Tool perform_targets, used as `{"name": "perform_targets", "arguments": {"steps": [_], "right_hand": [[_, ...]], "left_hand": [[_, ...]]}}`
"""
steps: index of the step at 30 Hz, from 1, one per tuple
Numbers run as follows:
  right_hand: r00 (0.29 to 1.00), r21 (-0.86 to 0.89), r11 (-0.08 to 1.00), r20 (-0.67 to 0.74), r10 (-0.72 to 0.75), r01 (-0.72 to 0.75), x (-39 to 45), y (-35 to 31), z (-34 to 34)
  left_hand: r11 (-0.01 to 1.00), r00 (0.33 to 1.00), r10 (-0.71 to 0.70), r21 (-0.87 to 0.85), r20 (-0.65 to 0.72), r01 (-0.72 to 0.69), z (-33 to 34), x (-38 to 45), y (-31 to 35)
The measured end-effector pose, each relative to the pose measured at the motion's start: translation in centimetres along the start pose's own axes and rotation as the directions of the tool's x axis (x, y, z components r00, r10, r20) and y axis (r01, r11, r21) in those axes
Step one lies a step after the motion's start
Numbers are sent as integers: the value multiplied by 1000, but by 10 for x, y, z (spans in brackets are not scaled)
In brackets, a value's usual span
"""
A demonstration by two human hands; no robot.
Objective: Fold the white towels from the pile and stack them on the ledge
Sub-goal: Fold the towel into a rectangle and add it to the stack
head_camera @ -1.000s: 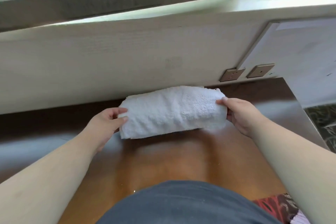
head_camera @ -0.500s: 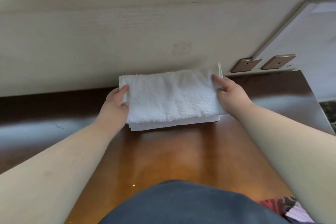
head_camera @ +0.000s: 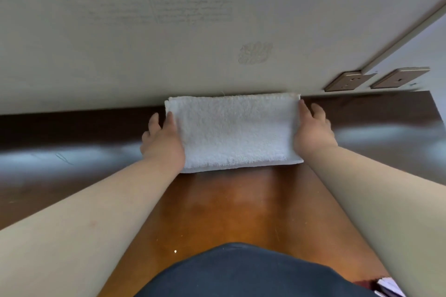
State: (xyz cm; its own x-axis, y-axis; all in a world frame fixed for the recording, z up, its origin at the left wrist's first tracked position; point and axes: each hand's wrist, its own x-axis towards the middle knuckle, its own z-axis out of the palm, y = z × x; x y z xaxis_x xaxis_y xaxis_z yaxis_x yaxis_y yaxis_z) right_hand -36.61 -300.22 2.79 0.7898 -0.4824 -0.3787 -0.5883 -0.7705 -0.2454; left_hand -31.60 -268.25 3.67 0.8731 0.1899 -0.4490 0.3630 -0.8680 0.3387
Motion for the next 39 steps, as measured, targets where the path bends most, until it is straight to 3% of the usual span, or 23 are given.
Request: {"name": "perform_targets", "arguments": {"steps": [1,2,3,4,5,7,8,13,16,19,21,24,28,30,33,39], "right_hand": [[992,-11,999,-121,-35,34,-6,-11,-1],[964,-23,990,-226,-138,137,-14,-23,1],[924,-63,960,-261,-281,274,-21,-38,6],[886,-128,910,-207,-414,395,-28,-51,14],[866,-180,863,-93,-492,471,-32,-61,22],[886,-261,847,132,-444,464,-30,-64,36],[907,-282,863,171,-385,420,-25,-56,38],[964,-305,918,163,-210,252,-5,-7,29],[974,-141,973,162,-157,180,-9,0,24],[996,209,978,79,-36,19,-25,13,23],[995,351,934,91,32,-62,-37,25,24],[992,346,938,124,-36,-9,-55,38,23],[985,324,946,163,-48,-8,-67,43,17],[983,291,957,182,-37,-18,-72,44,13],[972,183,983,235,-10,-34,-85,42,10],[930,-23,999,365,45,-39,-140,19,26]], "left_hand": [[973,982,169,171,-90,-151,2,-3,9],[909,918,379,231,-116,-346,6,-8,19],[821,840,540,258,-59,-509,11,-15,29],[733,776,630,307,33,-607,21,-21,38],[692,763,633,349,127,-632,31,-24,42],[759,859,457,401,231,-512,46,-22,36],[792,897,371,422,240,-441,47,-18,26],[824,934,259,449,245,-346,32,-4,-27],[951,965,139,244,221,-192,25,-8,-30],[991,992,-53,-117,113,66,22,-17,-33],[978,991,-53,-193,120,75,19,-27,-45],[976,985,23,-219,168,15,14,-47,-62],[956,977,-75,-265,199,127,9,-73,-67],[950,983,-80,-286,166,125,9,-89,-72],[975,991,-105,-186,83,119,4,-124,-98],[975,991,-133,-179,6,132,-23,-215,-207]]}}
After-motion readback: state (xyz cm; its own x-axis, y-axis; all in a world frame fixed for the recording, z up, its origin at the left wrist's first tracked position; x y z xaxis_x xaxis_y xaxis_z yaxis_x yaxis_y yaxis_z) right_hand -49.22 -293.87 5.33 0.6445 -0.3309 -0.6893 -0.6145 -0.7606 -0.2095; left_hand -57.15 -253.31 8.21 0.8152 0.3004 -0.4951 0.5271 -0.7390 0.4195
